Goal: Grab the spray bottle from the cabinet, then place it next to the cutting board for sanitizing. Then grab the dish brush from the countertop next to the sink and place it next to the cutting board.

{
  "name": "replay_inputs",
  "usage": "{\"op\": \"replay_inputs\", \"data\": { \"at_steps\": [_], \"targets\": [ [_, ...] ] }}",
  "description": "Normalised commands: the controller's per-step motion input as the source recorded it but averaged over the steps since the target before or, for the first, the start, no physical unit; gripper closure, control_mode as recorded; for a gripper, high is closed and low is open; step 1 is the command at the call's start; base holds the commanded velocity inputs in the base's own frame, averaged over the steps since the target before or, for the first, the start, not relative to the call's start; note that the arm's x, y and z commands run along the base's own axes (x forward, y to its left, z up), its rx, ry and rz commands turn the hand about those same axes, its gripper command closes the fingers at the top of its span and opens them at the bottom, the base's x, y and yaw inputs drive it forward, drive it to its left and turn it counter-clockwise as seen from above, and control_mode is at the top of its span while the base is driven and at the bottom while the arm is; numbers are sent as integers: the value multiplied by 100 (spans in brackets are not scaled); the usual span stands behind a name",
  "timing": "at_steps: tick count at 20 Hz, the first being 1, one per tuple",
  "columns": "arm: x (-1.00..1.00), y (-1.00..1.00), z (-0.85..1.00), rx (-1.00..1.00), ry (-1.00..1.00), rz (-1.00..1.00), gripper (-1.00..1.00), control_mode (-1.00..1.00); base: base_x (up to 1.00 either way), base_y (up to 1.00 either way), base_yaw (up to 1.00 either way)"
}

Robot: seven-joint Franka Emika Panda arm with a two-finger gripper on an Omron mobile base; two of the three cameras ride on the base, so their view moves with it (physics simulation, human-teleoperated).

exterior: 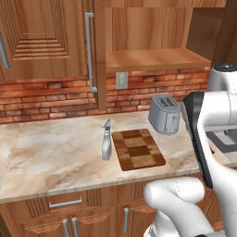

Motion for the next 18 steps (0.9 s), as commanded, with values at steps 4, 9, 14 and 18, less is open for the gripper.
{"op": "replay_inputs", "data": {
  "at_steps": [4,9,14,18],
  "targets": [
    [0,-3,-33,0,-1,0,-100,-100,0,0,0],
    [8,-9,-36,0,0,0,-100,-100,0,0,0],
    [29,-16,-27,0,0,0,-100,-100,0,0,0],
    [35,-3,-21,0,0,0,-100,-100,0,0,0]
  ]
}}
